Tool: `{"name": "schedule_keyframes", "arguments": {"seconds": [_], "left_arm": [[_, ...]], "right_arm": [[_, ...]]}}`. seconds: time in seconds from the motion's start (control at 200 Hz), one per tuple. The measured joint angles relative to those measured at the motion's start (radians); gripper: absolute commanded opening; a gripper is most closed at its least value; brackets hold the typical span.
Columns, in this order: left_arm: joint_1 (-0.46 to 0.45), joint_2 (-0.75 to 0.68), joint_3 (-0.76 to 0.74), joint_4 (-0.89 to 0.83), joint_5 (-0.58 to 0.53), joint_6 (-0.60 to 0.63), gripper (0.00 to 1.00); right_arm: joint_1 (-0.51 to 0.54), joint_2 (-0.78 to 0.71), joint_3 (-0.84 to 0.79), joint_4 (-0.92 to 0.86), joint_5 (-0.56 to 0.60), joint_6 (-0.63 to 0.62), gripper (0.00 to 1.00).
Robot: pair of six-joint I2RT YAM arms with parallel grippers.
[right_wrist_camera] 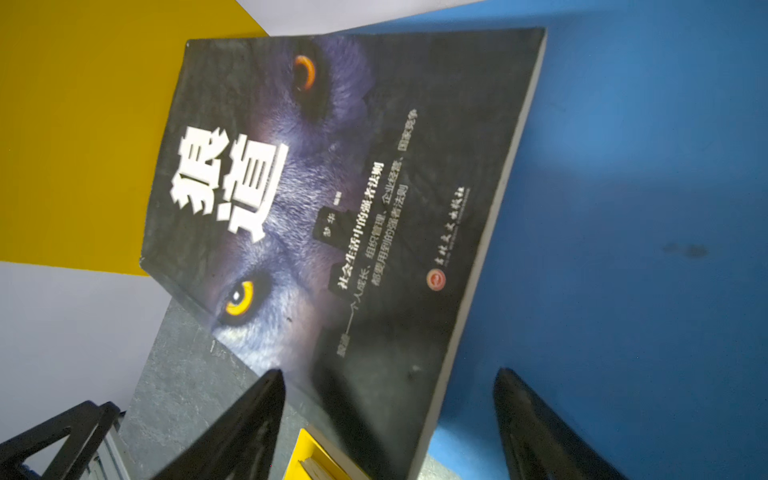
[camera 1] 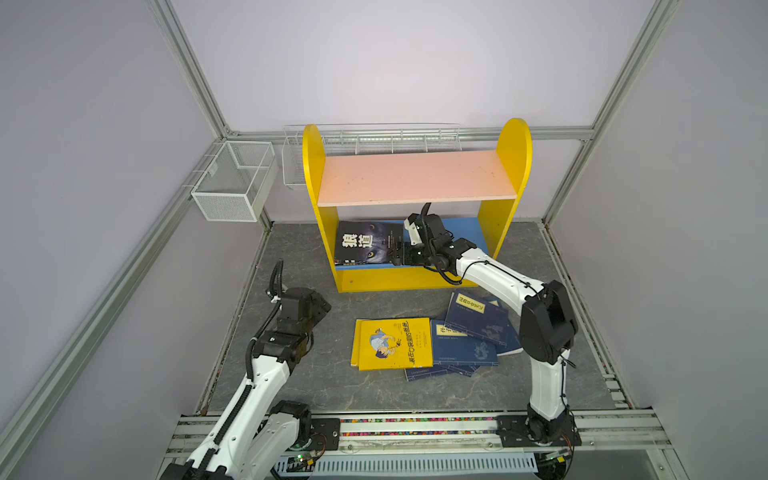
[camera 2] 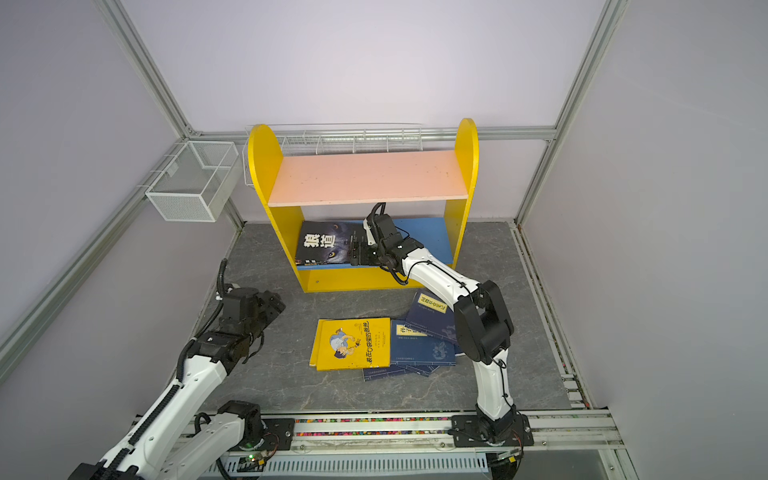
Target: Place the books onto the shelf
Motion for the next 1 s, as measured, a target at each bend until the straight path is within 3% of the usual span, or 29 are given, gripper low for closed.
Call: {"name": "schedule_keyframes", "arguments": {"seconds": [0.23, 0.355, 0.77, 1.0], "left_arm": [[0.0, 0.044, 0.0, 0.01, 0.063, 0.076, 0.83], [0.0, 0.066, 0.0, 0.015, 0.083, 0.094, 0.83], [0.0, 0.081, 0.0, 0.022, 0.1, 0.105, 0.83], [0.0, 0.079, 0.0, 0.022, 0.1, 0.109, 0.83]], "right_arm": [[0.0, -0.175, -0.184, -0.011, 0.011, -0.088, 0.81], [-0.001, -0.235, -0.185, -0.008, 0.01, -0.137, 0.77], [-0.022, -0.089, 0.024, -0.06, -0.083, -0.197, 0.61], [-0.019, -0.061, 0.037, -0.102, -0.115, -0.199, 0.63]]}}
